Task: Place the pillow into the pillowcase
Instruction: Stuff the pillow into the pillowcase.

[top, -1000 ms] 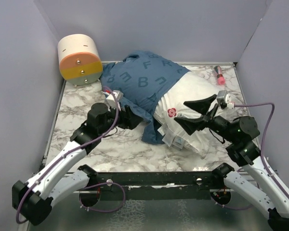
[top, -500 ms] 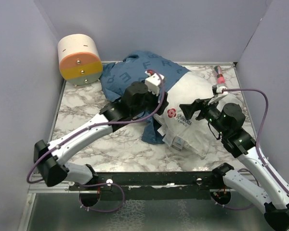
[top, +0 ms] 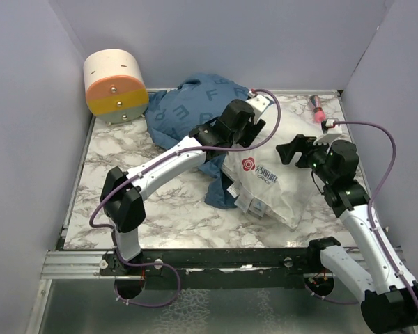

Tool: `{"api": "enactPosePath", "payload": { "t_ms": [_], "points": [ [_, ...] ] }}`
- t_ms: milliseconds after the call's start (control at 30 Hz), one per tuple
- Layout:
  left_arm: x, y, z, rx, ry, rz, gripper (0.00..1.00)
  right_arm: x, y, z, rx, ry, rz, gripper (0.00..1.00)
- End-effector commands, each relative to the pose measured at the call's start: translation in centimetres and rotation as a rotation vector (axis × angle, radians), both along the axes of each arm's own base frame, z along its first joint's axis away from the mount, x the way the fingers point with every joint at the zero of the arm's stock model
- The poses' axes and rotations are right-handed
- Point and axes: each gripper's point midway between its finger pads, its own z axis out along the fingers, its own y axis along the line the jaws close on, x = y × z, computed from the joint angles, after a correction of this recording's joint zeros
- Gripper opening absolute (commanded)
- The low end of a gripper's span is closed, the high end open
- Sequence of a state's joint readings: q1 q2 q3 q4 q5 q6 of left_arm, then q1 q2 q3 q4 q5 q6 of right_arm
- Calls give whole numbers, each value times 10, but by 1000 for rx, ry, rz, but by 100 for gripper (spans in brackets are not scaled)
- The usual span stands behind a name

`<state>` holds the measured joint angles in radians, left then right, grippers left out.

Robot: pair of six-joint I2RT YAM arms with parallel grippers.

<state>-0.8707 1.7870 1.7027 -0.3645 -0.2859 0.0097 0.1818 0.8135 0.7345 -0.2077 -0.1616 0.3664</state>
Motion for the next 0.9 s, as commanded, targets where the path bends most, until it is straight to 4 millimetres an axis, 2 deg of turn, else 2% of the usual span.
{"api": "enactPosePath", "payload": {
  "t_ms": [0,67,167,267,333,467,567,700,867],
  "points": [
    [5,8,-1,57,-10,32,68,-2,10,-17,17,47,55,86],
    [11,12,-4,88,-23,61,66,-1,12,-27,16,68,65,85],
    [17,16,-13,146,-25,85,56,2,14,-37,16,90,72,81],
    [18,18,-16,165,-23,95,41,4,17,-49,18,120,88,70],
    [18,19,-12,163,-27,96,37,5,20,-55,24,134,99,59],
    [18,19,-3,165,-40,85,22,6,24,-64,37,155,120,40],
    [15,15,2,156,-33,58,2,5,30,-68,53,164,153,24],
    [1,-3,21,55,-1,-38,0,2,43,-67,81,145,228,10],
    [-34,-35,47,-118,71,-225,0,1,63,-56,165,106,333,3]
  ]
}}
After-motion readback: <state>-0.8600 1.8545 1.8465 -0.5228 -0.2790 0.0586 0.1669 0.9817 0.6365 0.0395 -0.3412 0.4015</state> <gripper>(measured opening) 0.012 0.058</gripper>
